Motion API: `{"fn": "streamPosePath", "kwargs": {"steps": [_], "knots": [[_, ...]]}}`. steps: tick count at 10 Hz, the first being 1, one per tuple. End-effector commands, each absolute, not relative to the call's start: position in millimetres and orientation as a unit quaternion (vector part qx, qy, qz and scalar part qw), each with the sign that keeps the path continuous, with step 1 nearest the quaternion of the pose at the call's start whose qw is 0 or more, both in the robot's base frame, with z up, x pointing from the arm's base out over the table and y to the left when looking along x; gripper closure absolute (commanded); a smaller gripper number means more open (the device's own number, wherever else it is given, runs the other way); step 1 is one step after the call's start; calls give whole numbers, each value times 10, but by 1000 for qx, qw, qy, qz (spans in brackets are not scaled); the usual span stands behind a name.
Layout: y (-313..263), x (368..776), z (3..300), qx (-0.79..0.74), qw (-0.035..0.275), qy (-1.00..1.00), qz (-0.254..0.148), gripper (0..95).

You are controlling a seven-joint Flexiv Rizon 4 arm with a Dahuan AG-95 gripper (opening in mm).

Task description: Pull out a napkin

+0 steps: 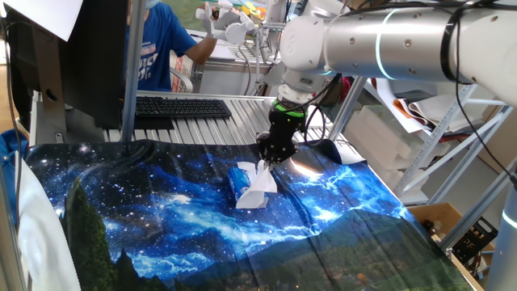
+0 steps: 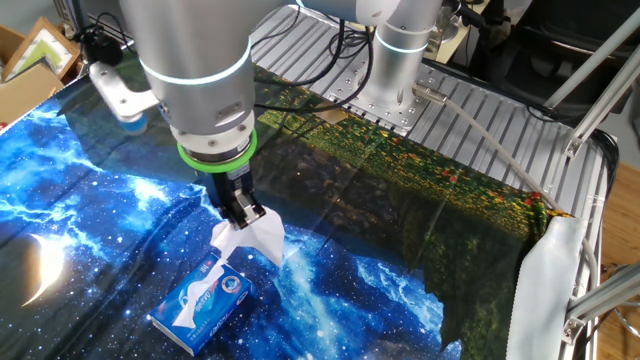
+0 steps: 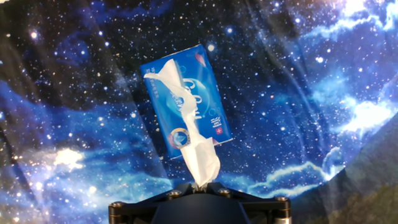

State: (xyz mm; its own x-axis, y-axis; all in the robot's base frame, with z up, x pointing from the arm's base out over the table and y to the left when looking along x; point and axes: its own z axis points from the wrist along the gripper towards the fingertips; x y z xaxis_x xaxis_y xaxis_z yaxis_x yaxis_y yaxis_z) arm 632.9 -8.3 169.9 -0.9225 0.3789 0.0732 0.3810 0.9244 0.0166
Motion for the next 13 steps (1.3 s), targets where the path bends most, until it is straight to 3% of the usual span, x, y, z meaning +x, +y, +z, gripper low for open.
{"fn": "streamPosePath", "kwargs": {"steps": [1, 5, 13], "knots": [[-86, 6327, 1700, -203, 28, -979, -11, 950], [-86, 6327, 1700, -163, 9, -987, 5, 950], [-86, 6327, 1700, -97, -11, -995, -24, 950]]}}
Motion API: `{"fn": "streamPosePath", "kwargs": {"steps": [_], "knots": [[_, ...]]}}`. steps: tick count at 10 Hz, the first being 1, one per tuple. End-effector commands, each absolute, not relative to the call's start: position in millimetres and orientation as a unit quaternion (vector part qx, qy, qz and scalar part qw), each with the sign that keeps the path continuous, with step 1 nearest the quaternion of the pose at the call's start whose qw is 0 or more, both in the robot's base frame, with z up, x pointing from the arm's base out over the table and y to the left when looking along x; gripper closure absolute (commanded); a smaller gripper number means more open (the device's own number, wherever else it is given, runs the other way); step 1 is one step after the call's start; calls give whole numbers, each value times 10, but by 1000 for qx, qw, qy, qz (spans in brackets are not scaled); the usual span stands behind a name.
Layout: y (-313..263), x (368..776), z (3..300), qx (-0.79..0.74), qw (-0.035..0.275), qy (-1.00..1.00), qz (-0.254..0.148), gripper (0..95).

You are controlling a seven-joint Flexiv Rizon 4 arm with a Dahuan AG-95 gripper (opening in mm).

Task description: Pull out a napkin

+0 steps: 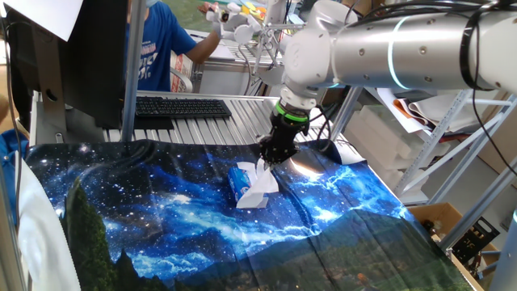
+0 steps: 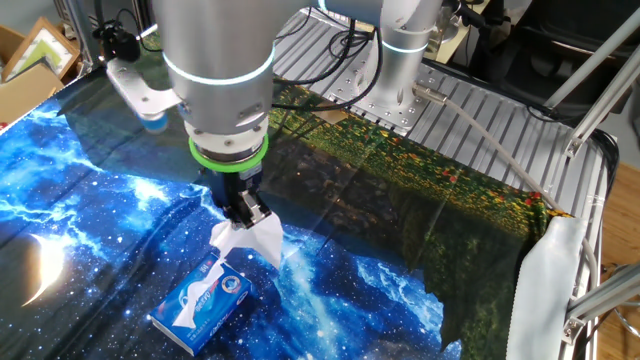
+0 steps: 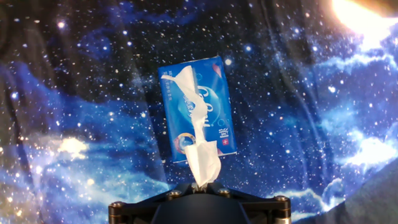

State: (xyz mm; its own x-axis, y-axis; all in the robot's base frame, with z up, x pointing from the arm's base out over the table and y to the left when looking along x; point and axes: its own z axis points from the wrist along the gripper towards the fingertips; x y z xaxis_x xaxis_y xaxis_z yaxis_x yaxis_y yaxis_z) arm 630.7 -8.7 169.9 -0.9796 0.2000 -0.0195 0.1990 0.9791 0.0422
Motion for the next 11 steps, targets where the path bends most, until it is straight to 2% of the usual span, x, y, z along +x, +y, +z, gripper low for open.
{"fn": "streamPosePath", "kwargs": {"steps": [1, 6, 11], "knots": [[-86, 6327, 1700, 88, 15, 996, 24, 950], [-86, 6327, 1700, 42, 16, 998, 40, 950], [-38, 6309, 1760, 28, 11, 999, 32, 950]]}}
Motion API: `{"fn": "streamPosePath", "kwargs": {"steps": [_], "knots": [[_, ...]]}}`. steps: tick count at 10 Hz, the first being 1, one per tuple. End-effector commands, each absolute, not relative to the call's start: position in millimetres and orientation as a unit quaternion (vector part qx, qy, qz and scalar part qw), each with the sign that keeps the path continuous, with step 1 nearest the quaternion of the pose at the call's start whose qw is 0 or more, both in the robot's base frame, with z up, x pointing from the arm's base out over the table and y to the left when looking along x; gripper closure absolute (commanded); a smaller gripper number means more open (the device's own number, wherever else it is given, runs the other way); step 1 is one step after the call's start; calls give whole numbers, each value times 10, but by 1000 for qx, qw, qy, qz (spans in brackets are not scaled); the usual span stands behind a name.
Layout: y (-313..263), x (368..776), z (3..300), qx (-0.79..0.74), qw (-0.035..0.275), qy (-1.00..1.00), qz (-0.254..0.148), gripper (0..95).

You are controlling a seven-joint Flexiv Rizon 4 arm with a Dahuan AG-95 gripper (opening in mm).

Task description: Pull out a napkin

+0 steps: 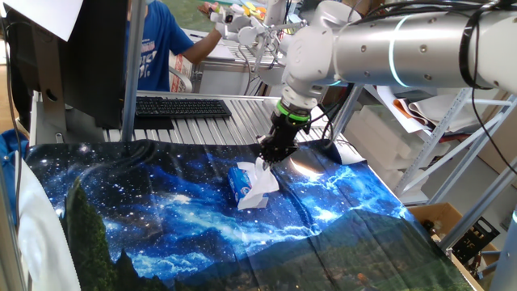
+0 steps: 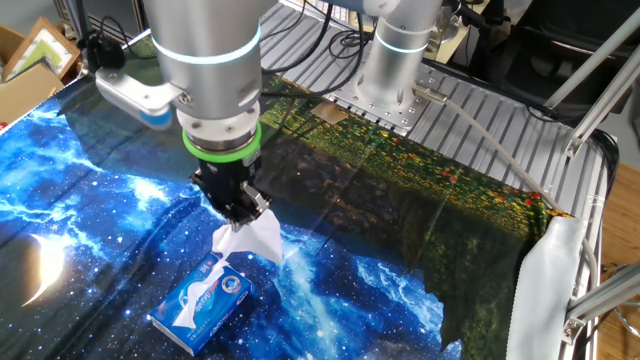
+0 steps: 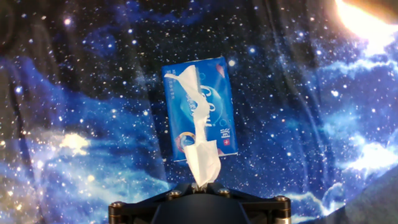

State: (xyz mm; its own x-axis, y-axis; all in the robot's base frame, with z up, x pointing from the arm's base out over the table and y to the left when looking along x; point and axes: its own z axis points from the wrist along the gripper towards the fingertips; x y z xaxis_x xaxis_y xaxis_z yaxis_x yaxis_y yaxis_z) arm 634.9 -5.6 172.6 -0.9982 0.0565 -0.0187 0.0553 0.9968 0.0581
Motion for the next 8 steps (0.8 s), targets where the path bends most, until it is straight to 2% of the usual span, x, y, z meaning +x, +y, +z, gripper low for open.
{"fn": "streamPosePath", "kwargs": {"steps": [1, 4, 8], "knots": [[6, 6292, 1798, 28, 10, 999, 30, 950], [456, 6060, 1946, 42, 10, 999, 15, 950], [801, 5656, 1919, 76, 20, 997, 17, 950]]}}
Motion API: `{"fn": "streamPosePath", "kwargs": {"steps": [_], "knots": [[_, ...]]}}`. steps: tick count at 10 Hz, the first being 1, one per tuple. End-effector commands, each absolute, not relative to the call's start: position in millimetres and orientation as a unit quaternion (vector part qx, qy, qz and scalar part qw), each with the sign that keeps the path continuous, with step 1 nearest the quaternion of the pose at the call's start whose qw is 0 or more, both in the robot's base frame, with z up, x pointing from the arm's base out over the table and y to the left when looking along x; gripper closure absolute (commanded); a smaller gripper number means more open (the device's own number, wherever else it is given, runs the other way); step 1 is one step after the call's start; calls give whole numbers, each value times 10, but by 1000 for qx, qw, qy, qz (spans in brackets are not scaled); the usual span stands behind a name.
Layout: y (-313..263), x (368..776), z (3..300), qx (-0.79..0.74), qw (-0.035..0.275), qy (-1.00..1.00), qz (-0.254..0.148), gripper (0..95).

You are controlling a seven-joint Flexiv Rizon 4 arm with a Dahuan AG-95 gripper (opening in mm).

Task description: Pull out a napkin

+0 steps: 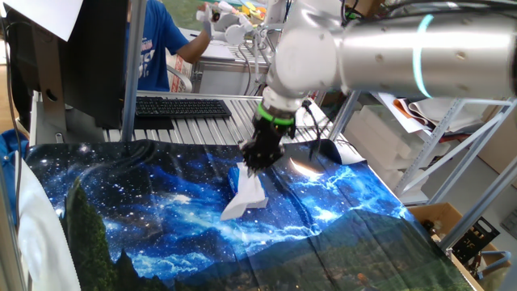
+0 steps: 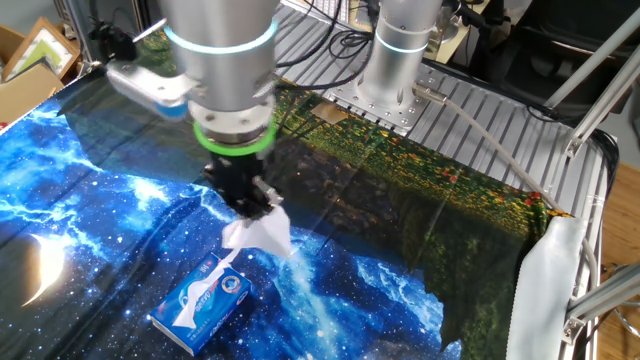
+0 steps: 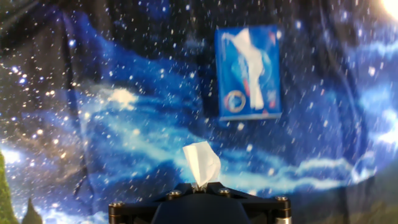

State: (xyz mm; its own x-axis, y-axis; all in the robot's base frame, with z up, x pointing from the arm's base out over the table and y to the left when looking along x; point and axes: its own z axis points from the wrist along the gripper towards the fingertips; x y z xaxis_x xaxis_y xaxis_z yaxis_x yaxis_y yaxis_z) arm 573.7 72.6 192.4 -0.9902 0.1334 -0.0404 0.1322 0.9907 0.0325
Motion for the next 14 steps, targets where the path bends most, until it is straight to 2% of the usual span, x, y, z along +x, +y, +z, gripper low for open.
{"fn": "streamPosePath", "kwargs": {"steps": [1, 3, 4, 5, 6, 7, 8, 10, 14], "knots": [[854, 5593, 1907, 87, 21, 996, 8, 950], [902, 5532, 1905, 103, 18, 994, -19, 950], [913, 5516, 1910, 125, 15, 992, -26, 570], [915, 5514, 1912, 130, 15, 991, -23, 570], [923, 5503, 1918, 129, 13, 991, -22, 380], [936, 5484, 1928, 129, -2, 991, -24, 380], [963, 5455, 1941, 133, -16, 991, -21, 190], [1034, 5397, 1946, 148, -27, 989, -16, 190], [1051, 5383, 1936, 165, -22, 986, -14, 190]]}}
